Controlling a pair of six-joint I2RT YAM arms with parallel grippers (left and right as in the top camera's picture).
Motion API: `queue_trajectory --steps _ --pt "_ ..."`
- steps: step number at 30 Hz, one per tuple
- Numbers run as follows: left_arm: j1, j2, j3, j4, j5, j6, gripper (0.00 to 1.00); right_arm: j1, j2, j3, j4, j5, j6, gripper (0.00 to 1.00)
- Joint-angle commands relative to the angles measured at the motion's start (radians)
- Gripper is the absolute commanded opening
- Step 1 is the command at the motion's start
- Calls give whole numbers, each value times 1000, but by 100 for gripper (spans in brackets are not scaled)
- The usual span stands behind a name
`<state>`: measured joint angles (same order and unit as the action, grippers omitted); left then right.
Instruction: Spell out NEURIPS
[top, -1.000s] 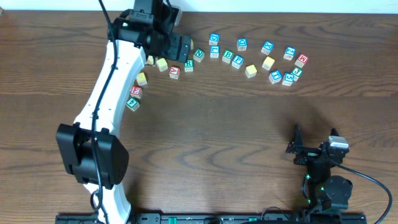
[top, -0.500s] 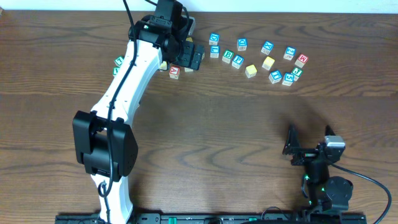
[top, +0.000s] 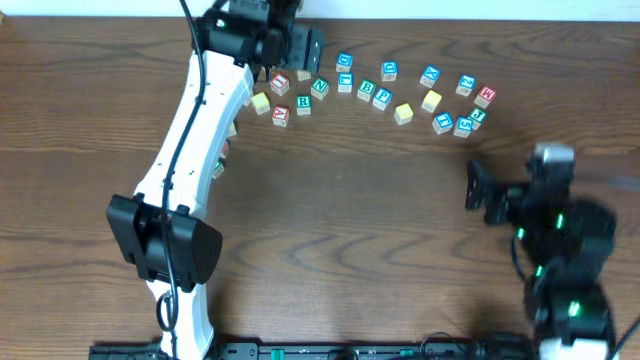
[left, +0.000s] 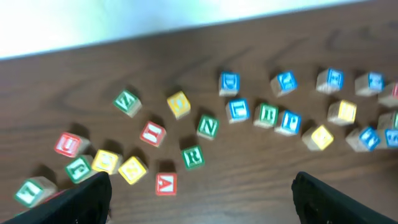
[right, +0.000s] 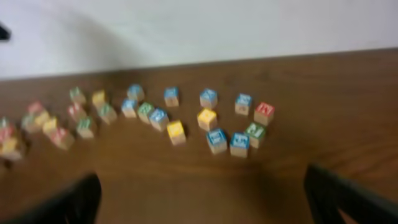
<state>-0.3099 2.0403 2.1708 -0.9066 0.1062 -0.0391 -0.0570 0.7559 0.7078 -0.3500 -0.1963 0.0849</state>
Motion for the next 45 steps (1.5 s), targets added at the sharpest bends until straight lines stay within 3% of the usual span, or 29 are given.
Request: queue_trajectory --steps 1,7,12,26,33,45 --pt "-4 -5 68 -12 -70 -43 91 4 221 230 -123 -28 -23 99" --pt "-4 47 69 -5 -74 -45 91 4 528 531 -339 -28 -23 99" --pt "-18 154 69 61 -73 -45 91 5 634 566 -335 -38 -23 99" --pt "-56 362 67 127 -74 -2 91 5 652 566 -350 -42 -23 99" --pt "-56 404 58 140 -144 -13 69 5 652 566 -349 -42 -23 99" --pt "-68 453 58 189 -144 -19 61 5 652 566 -349 -42 -23 97"
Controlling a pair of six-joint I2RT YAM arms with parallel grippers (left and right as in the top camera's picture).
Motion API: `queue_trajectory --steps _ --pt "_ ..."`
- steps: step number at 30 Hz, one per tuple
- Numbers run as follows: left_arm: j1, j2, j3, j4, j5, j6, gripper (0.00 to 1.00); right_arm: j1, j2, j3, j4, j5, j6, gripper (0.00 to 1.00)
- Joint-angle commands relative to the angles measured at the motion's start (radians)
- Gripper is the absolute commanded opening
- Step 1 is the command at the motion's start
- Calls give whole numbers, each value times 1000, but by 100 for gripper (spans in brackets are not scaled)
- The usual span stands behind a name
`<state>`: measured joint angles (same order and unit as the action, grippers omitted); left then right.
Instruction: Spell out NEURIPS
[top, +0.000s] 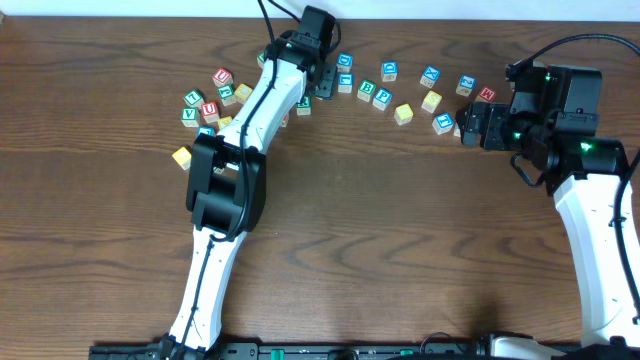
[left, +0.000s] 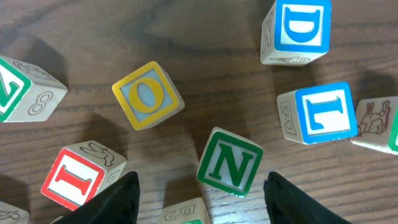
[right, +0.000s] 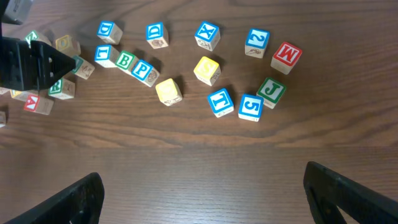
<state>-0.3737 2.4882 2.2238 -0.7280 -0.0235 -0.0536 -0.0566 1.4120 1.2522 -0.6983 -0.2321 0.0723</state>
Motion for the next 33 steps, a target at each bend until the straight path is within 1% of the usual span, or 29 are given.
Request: queue_trajectory --steps 1,4,11,22,28,33 --pt "-5 7 5 14 -14 -5 60 4 -5 22 -1 -6 -10 97" --pt "-6 16 5 23 -14 -4 58 4 -5 22 -1 -6 -10 97" --pt "-16 50 5 24 -14 -5 57 4 -5 22 -2 -6 -10 97" --pt "-31 54 2 39 -14 -4 56 4 -5 21 -2 -6 -10 97" --pt "-31 54 -31 80 -14 -4 56 4 -5 21 -3 -6 -10 94" --pt "-31 54 -43 117 -15 -4 56 4 -5 21 -13 -6 -10 94"
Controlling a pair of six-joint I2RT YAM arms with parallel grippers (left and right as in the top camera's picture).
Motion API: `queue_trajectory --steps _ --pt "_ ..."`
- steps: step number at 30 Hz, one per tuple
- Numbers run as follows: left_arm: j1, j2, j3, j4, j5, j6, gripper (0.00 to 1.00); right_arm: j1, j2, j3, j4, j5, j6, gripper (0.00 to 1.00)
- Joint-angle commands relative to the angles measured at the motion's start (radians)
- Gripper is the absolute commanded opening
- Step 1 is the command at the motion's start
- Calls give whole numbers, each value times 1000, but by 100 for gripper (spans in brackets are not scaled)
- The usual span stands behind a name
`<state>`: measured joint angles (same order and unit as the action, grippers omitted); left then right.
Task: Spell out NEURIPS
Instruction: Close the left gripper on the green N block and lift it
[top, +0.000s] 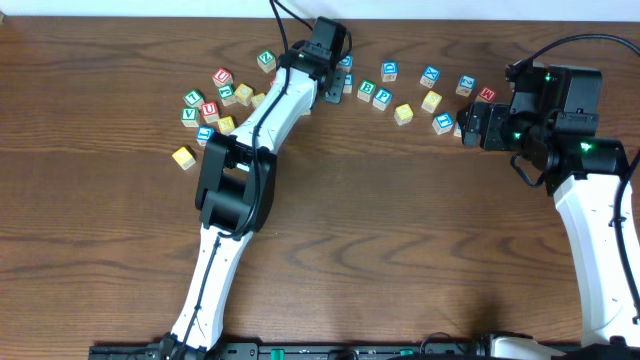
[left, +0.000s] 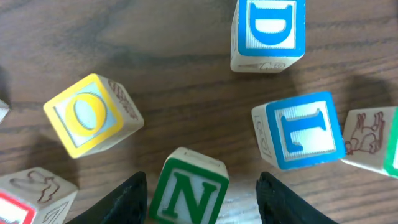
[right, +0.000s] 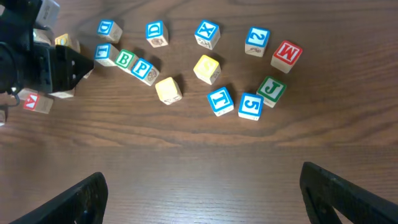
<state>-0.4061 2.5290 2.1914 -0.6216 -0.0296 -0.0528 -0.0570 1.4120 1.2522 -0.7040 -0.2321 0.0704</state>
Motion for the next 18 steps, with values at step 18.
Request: queue_trajectory --steps 18 --pt "8 13 -49 37 -9 -5 48 5 -5 21 -15 -6 -8 94"
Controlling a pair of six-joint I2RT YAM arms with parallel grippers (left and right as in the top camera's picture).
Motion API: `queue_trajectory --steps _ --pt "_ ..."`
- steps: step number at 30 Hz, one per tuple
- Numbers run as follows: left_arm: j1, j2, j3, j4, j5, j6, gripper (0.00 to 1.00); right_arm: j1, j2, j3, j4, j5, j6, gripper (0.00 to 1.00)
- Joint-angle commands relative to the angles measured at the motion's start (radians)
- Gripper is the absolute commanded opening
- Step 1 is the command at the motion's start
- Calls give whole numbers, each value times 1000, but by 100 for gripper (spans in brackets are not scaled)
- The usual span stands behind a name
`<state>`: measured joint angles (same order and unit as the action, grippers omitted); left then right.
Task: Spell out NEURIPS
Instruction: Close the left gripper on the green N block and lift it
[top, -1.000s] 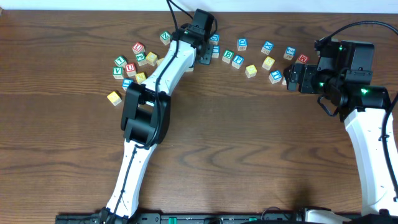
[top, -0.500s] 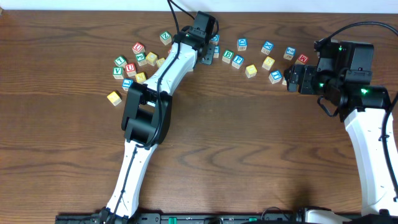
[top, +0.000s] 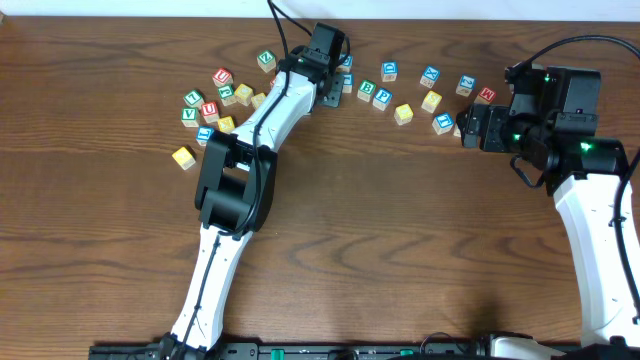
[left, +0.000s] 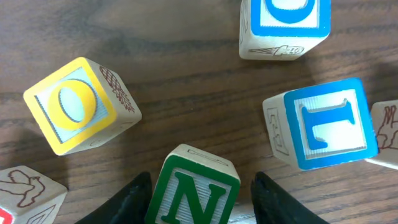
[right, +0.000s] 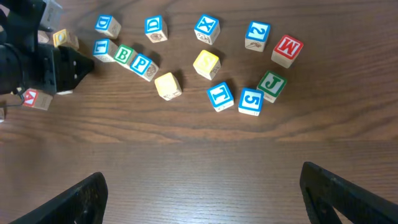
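The green N block (left: 196, 196) stands on the table between the fingers of my left gripper (left: 202, 202), which is open and straddles it. The left finger is near its side; a gap shows at the right finger. In the overhead view the left gripper (top: 323, 88) covers the N at the back of the table. My right gripper (right: 208, 196) is open over bare wood, with nothing between its fingers. Among the scattered blocks are a blue P (right: 144, 66) and a red U (top: 208, 108).
Around the N lie a yellow O (left: 78, 115), a blue D (left: 286, 25) and a blue L (left: 323, 124). A red M (right: 286, 50), green J (right: 270, 84), green B (right: 124, 56) and other blocks sit at the back right.
The left gripper has come a little closer round the N block, which looks larger between its fingers. The right gripper's view has shifted slightly; it stays open.
First the left gripper was high over the back row of blocks and the right arm was low at the right. Then the left gripper was open just above the N, and the right arm overlooked the right cluster. Now the N sits between the left fingers.
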<state>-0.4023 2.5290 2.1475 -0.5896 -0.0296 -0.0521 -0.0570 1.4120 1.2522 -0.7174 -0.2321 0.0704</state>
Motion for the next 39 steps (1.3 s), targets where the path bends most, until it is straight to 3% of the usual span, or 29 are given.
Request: queue_trajectory --steps 1,7,15,32,39 --pt "5 13 -6 5 -9 -5 46 5 -5 21 -1 -6 -8 94" --pt "5 13 -5 12 -9 -5 37 5 -5 21 -1 -6 -8 95" --pt "5 1 -2 16 -9 -6 33 5 -5 21 -1 -6 -8 97" --pt "5 -116 -2 -31 -10 -40 31 5 -5 21 -1 -6 -8 98" --pt "6 -310 -2 -172 -39 -101 31 5 -5 21 0 -6 -8 98"
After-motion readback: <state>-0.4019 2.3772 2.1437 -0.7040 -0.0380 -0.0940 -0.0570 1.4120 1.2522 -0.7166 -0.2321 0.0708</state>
